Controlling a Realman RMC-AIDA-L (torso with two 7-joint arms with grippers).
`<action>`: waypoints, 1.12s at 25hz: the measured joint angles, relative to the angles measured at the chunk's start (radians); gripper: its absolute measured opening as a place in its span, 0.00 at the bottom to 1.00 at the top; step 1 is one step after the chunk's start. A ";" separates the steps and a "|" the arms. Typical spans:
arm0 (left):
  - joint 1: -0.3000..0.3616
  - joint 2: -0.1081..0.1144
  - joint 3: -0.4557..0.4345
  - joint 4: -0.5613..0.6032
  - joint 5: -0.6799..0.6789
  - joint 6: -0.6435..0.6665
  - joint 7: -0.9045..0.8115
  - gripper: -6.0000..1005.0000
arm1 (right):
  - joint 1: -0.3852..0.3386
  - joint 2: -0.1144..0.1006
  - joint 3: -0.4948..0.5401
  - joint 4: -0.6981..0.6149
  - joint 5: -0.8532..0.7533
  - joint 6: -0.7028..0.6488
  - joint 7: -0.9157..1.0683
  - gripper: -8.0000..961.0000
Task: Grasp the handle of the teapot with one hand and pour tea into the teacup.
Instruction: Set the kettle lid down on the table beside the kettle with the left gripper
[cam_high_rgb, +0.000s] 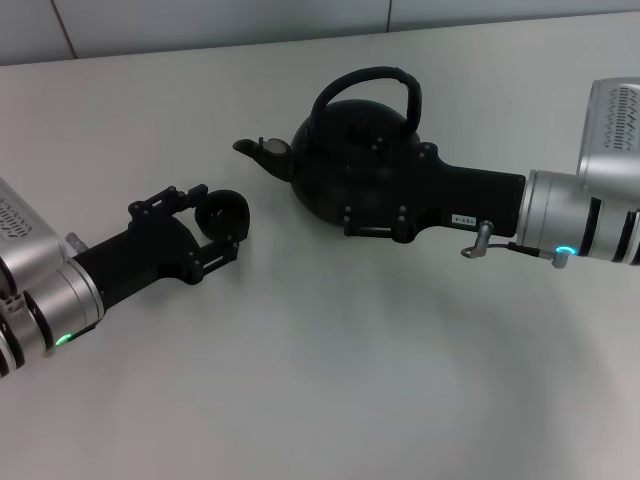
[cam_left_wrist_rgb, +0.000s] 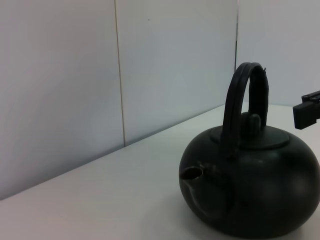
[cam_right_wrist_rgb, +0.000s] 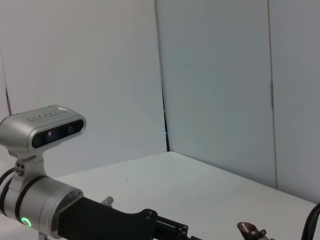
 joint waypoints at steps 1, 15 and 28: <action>0.000 0.000 0.000 0.000 0.000 0.000 0.000 0.75 | 0.000 0.000 0.000 0.000 0.000 0.000 0.000 0.82; 0.004 0.000 0.000 -0.004 0.000 -0.011 0.000 0.77 | 0.002 0.000 0.006 0.000 0.000 0.000 -0.013 0.82; -0.002 0.000 0.002 -0.002 0.000 -0.032 -0.012 0.79 | 0.003 0.000 0.009 0.000 0.000 0.000 -0.014 0.82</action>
